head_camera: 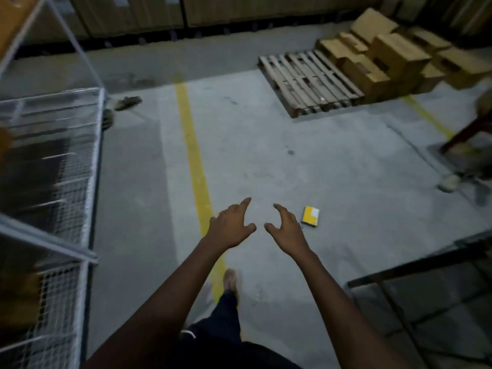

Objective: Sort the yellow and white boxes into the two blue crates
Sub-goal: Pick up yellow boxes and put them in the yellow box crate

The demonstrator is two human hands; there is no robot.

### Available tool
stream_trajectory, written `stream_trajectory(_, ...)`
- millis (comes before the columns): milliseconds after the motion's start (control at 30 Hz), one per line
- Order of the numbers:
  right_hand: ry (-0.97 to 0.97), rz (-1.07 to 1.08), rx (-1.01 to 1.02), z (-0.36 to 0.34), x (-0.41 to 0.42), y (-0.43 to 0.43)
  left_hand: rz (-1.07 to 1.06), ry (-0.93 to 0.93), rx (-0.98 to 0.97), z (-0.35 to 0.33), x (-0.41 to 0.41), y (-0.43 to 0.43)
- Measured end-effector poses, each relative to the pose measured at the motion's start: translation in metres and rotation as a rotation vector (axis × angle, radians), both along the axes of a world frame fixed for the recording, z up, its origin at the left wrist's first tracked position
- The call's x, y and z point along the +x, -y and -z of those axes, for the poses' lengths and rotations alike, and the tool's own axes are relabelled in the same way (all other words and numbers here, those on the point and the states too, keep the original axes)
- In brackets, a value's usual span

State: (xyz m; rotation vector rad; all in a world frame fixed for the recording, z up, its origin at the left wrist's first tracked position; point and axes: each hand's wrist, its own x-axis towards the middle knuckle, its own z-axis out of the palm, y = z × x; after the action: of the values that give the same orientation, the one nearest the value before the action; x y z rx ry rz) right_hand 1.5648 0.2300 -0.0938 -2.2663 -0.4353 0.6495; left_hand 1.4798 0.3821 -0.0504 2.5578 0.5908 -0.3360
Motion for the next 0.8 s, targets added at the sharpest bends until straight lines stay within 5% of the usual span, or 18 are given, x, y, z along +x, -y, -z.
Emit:
stream_trajectory(133,-0.213,0.258,0.102,0.01,0.051,0.028,0.15,0.027,-0.063,0.02,0.074,0.008)
stream_trajectory(267,-0.168,0.328,-0.017,0.014,0.093,0.049,0.257,0.03,-0.083,0.031,0.133,0.01)
stream_trajectory(500,0.079,0.01,-0.472,0.029,0.163,0.068,0.489,0.073,-0.021,0.058,0.225,0.01)
stream_trajectory(800,0.001,0.03,-0.532,0.065,0.259,0.094,0.485,0.031,0.0,0.087,0.335,0.038)
